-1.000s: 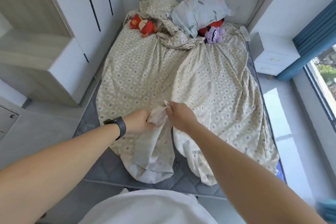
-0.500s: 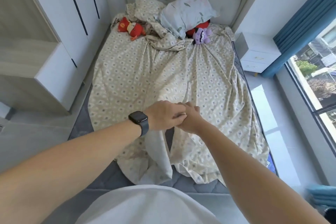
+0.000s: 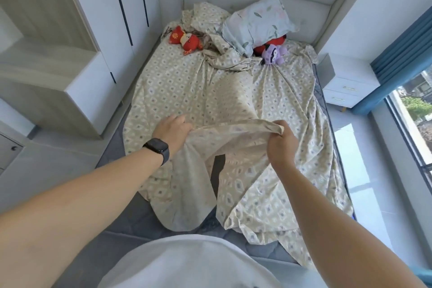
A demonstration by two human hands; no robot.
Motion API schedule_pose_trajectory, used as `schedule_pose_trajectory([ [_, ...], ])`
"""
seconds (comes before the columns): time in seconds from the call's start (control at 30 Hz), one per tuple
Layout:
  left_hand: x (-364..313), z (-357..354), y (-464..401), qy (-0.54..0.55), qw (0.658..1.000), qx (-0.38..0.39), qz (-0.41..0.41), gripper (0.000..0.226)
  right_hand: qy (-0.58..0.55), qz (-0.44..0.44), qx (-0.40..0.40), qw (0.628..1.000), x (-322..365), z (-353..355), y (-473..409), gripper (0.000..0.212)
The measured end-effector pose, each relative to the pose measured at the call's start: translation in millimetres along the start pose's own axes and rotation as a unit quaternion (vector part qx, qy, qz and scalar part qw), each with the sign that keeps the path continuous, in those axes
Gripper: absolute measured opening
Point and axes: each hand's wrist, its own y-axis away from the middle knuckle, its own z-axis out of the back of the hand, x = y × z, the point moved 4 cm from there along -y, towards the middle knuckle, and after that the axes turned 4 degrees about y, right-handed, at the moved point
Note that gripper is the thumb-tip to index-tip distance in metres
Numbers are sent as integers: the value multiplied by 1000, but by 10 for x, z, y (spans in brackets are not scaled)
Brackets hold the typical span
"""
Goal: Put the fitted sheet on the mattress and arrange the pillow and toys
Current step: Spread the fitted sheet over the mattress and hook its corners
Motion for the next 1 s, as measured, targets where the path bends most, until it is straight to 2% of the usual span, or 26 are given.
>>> schedule_pose_trajectory([
  [0.07, -32, 44, -16, -27, 999, -15, -41, 24, 165, 7, -16, 986, -81, 63, -56, 21],
  [0.1, -89, 81, -29, -35, 996, -26, -75, 23, 269, 35, 12, 962, -68, 29, -50, 26],
  [0.13, -165, 99, -57, -36, 991, -55, -115, 23, 338, 79, 56, 936, -11, -70, -35, 41],
  [0.2, -416, 213, -77, -50, 974, -110, -194, 18, 389, 194, 154, 887, 232, -384, 98, 62],
  [0.23, -559, 283, -94, -66, 963, -131, -228, 12, 404, 234, 194, 863, 342, -553, 181, 59],
  [0.3, -797, 444, -133, -79, 948, -158, -263, 6, 427, 243, 237, 838, 444, -777, 273, 34],
  [0.33, -865, 485, -153, -81, 943, -174, -271, 9, 407, 220, 251, 850, 428, -798, 272, 25],
  [0.4, -907, 528, -158, -55, 943, -196, -264, 20, 270, 148, 267, 913, 321, -711, 218, 22],
  [0.47, -868, 474, -164, 3, 956, -180, -233, 24, 160, 108, 242, 951, 238, -521, 151, 21],
  [0.57, -764, 220, -199, 36, 993, -8, -108, 28, 90, 101, 220, 966, 229, -333, 95, 33],
  [0.63, -662, 47, -216, 41, 994, 92, -32, 30, 16, 86, 226, 970, 285, -304, 108, 38],
  [0.73, -457, -72, -222, 157, 981, 98, 65, 30, -26, 65, 186, 980, 293, -206, 108, 38],
  [0.8, -319, -56, -208, 264, 954, 81, 116, 31, 13, 37, 113, 993, 213, -109, 68, 29],
  [0.87, -225, 62, -212, 372, 917, 43, 141, 34, 135, 26, 69, 988, 193, -62, 41, 21],
  [0.93, -201, 224, -258, 436, 889, 13, 137, 39, 287, 87, 74, 951, 274, -140, 46, 33],
  [1.0, -253, 390, -334, 457, 884, 26, 97, 44, 337, 164, 123, 919, 443, -324, 110, 55],
])
